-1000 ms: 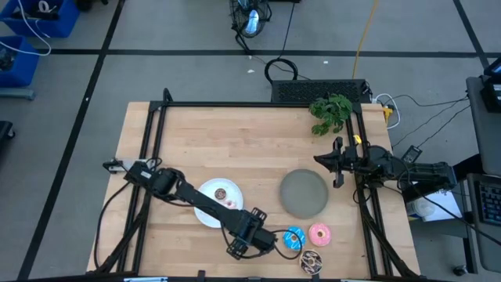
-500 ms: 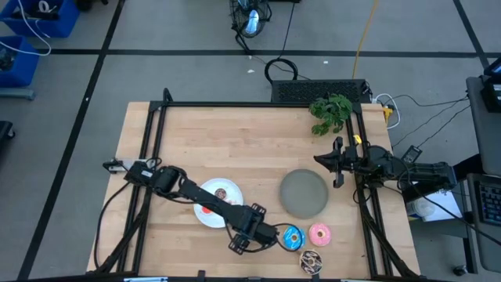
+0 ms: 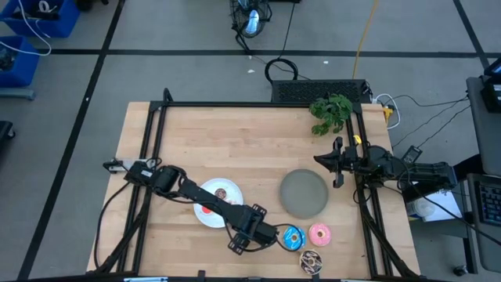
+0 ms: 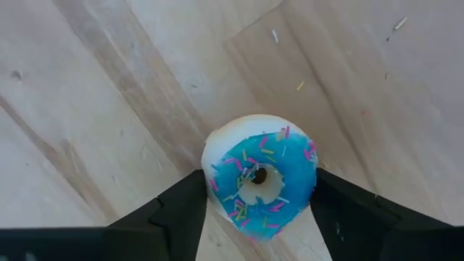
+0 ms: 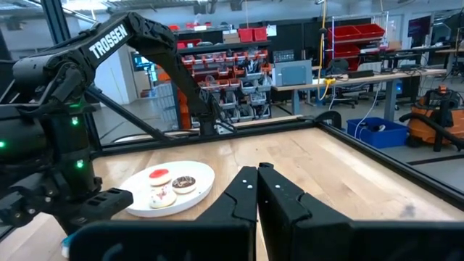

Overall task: Pick & Place donuts
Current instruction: Put the small blue donut on the white plate

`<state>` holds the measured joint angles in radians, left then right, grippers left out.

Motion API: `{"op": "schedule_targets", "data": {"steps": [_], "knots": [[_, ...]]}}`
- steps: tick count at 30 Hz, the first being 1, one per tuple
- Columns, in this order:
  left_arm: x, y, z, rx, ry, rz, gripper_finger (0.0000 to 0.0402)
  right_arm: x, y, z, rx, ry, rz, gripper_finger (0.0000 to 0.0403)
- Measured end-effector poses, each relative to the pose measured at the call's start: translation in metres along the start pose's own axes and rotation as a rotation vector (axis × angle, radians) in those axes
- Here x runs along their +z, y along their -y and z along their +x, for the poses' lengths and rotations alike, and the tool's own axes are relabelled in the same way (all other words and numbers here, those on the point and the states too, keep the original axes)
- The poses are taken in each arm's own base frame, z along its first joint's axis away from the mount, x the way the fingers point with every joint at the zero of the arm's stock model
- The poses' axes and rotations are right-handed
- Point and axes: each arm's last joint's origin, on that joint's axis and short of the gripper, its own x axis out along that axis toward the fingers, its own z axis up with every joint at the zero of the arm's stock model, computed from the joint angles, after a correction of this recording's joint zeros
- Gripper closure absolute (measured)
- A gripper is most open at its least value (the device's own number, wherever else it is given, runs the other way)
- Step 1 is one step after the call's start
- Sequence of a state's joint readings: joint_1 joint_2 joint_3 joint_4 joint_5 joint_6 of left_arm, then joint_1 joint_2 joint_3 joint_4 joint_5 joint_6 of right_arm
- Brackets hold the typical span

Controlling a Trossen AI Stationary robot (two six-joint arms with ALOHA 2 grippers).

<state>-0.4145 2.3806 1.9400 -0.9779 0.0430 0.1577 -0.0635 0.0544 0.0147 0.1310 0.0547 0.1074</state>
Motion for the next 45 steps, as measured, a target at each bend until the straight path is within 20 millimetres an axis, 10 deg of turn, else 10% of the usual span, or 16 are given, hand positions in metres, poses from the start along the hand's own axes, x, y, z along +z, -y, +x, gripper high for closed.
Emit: {"op": "schedule_targets", "data": {"steps": [16, 38, 45], "knots": [[0.004, -0.001, -0.015, 0.037, 0.027, -0.029, 0.0238, 0.0, 0.0, 0.0, 0.0, 0.0, 0.0, 0.0403], [-0.057, 0.039, -0.179, 0.245, 0.022, -0.343, 0.024, 0.0, 0.0, 0.0, 0.003, -0.001, 0.001, 0.0403], [-0.081, 0.043, -0.197, 0.306, 0.021, -0.395, 0.024, 0.0, 0.0, 0.0, 0.003, -0.001, 0.004, 0.0403]]}}
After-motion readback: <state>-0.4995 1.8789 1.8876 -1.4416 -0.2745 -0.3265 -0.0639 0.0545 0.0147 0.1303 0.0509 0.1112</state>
